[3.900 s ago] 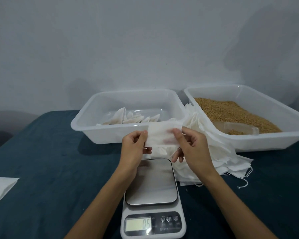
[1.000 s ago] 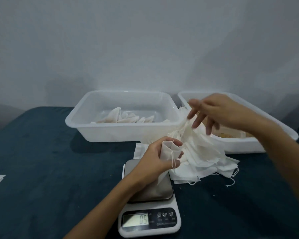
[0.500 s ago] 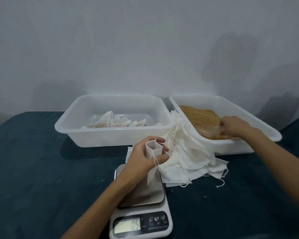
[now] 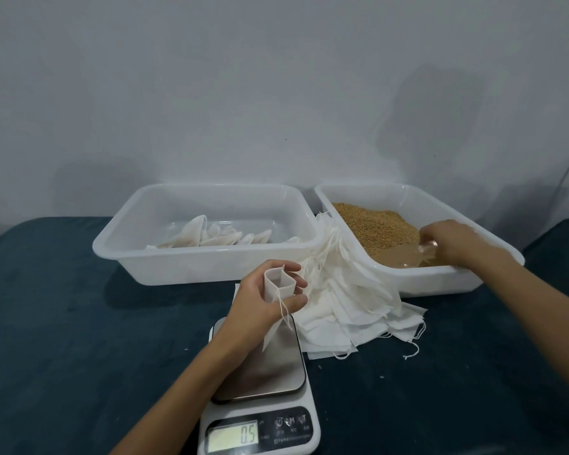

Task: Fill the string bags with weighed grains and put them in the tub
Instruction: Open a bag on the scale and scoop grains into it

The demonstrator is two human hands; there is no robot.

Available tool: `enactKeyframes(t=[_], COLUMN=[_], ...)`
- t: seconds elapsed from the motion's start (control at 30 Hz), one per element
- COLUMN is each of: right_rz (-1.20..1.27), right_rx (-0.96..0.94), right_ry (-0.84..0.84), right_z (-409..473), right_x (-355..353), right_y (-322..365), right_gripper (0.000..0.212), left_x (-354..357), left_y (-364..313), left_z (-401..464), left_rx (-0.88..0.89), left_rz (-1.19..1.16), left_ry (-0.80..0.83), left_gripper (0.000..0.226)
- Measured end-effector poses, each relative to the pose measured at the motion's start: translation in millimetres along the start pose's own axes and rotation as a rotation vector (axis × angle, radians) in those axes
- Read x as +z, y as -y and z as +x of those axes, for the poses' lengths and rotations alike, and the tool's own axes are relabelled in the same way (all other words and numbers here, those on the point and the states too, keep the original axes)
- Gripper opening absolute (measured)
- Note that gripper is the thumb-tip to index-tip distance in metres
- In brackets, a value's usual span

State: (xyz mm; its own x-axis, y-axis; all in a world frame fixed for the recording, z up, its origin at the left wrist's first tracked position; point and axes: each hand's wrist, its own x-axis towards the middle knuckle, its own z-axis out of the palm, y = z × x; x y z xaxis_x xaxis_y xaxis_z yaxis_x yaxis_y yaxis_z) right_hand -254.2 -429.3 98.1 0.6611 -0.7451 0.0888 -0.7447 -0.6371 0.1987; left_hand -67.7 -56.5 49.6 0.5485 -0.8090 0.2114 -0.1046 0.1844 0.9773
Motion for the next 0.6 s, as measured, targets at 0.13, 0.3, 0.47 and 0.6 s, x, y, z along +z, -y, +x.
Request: enactKeyframes(t=[0.13, 0.3, 0.47, 0.6], right_rz=[0.219, 0.497, 0.559, 0.562], right_rx=[-0.017, 0.029, 0.017, -0.017], right_ry=[0.044, 0.033, -0.012, -0.035], right_z=[0, -6, -9, -14], right_x=[4, 7, 7, 2], right_y=[-3, -9, -7, -4], right_gripper=[0.025, 0.033, 0.032, 0.028], left_x=[1, 1, 0, 1], left_y=[-1, -2, -1, -1], left_z=[-1, 0, 0, 0], left_rx=[-0.003, -0.012, -0.002, -0.002], left_rz=[0.01, 0.025, 0.049, 0.056], left_ry=[-0.012, -0.022, -0.028, -0.03], left_gripper=[0.037, 0.037, 0.037, 0.037])
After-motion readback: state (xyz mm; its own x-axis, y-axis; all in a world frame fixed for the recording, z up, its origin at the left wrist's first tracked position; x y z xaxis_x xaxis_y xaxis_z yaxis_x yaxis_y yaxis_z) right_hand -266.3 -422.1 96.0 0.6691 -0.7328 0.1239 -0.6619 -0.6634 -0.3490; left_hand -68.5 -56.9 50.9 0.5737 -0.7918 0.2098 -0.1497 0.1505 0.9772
